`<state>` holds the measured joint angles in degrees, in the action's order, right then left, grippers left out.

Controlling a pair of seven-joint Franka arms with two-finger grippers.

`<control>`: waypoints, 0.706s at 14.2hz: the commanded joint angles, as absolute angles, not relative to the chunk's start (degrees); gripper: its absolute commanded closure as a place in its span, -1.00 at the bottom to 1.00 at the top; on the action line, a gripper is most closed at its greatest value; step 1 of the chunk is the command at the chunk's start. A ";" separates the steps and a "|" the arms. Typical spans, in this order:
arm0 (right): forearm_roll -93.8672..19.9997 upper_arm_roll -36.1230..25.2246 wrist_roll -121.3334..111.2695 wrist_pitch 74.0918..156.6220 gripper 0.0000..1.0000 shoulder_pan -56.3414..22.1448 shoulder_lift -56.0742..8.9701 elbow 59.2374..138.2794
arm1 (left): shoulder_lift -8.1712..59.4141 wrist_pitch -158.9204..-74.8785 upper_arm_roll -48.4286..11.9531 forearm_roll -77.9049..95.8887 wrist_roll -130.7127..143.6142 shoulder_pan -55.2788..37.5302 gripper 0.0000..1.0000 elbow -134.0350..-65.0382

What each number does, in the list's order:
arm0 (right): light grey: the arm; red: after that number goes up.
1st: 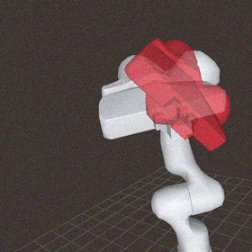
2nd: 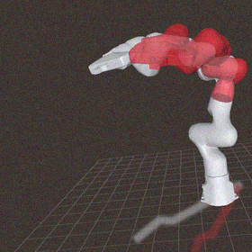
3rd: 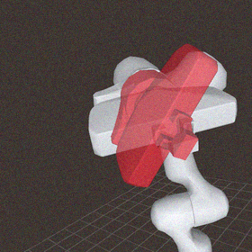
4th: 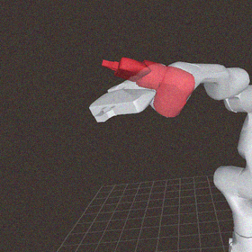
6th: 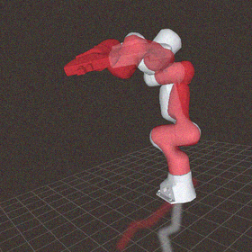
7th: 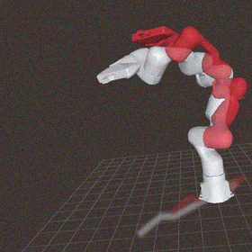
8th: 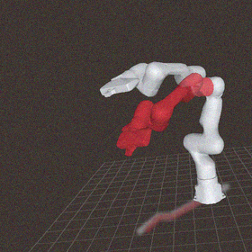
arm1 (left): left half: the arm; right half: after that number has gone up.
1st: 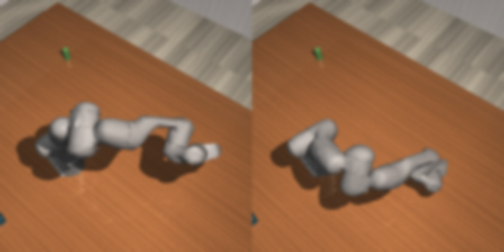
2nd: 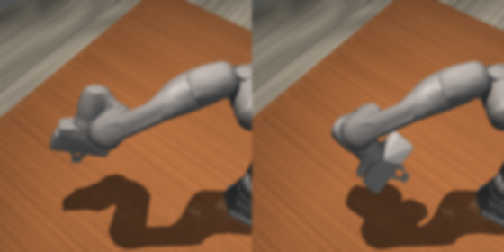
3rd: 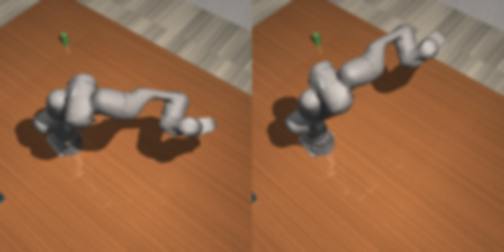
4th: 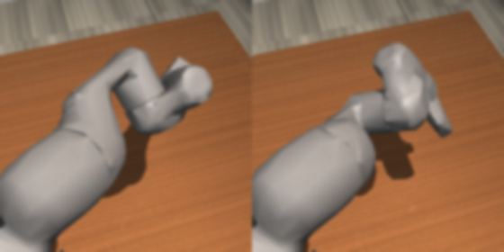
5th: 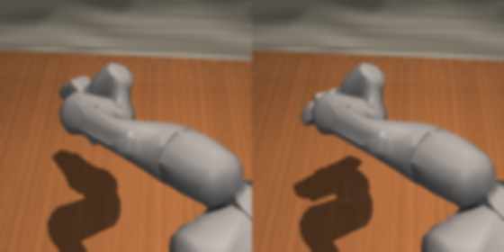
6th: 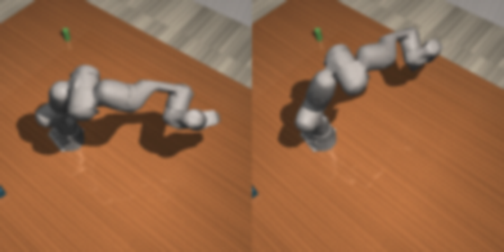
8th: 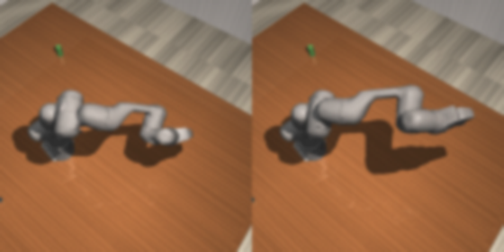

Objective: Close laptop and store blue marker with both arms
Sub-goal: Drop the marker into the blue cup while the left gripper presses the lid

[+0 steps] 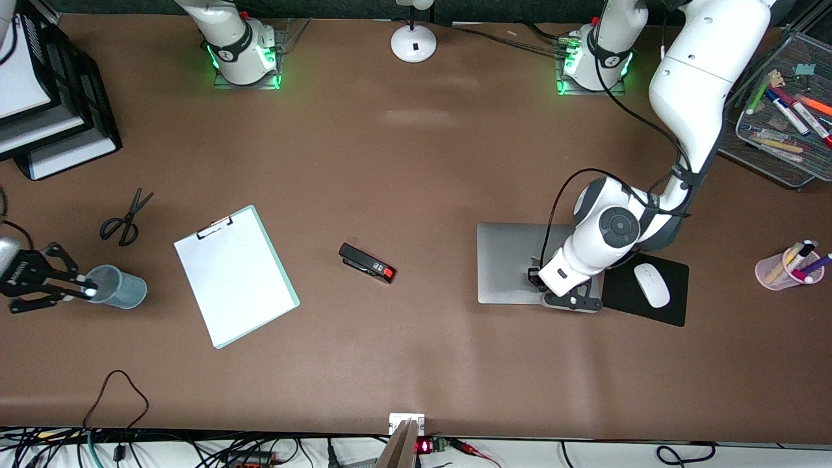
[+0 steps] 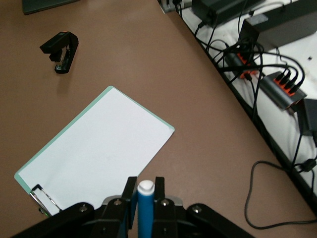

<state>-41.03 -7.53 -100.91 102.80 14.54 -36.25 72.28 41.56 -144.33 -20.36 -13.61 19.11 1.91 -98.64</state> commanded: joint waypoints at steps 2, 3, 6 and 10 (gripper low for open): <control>-49.02 -6.59 -109.76 100.21 1.00 18.01 -38.31 71.02 | 42.89 -144.23 -19.69 -15.38 20.48 0.88 1.00 -96.50; -51.22 -6.59 -111.52 99.15 1.00 18.89 -39.19 71.02 | 42.98 -144.14 -19.69 -15.38 20.48 0.88 1.00 -96.50; -56.23 -6.59 -116.97 97.39 1.00 20.30 -41.22 71.02 | 42.37 -143.09 -19.77 -15.56 20.30 1.40 1.00 -94.93; -58.09 -6.59 -120.92 95.19 1.00 22.67 -43.41 71.28 | 34.74 -129.41 -20.30 -15.64 19.95 1.49 1.00 -94.31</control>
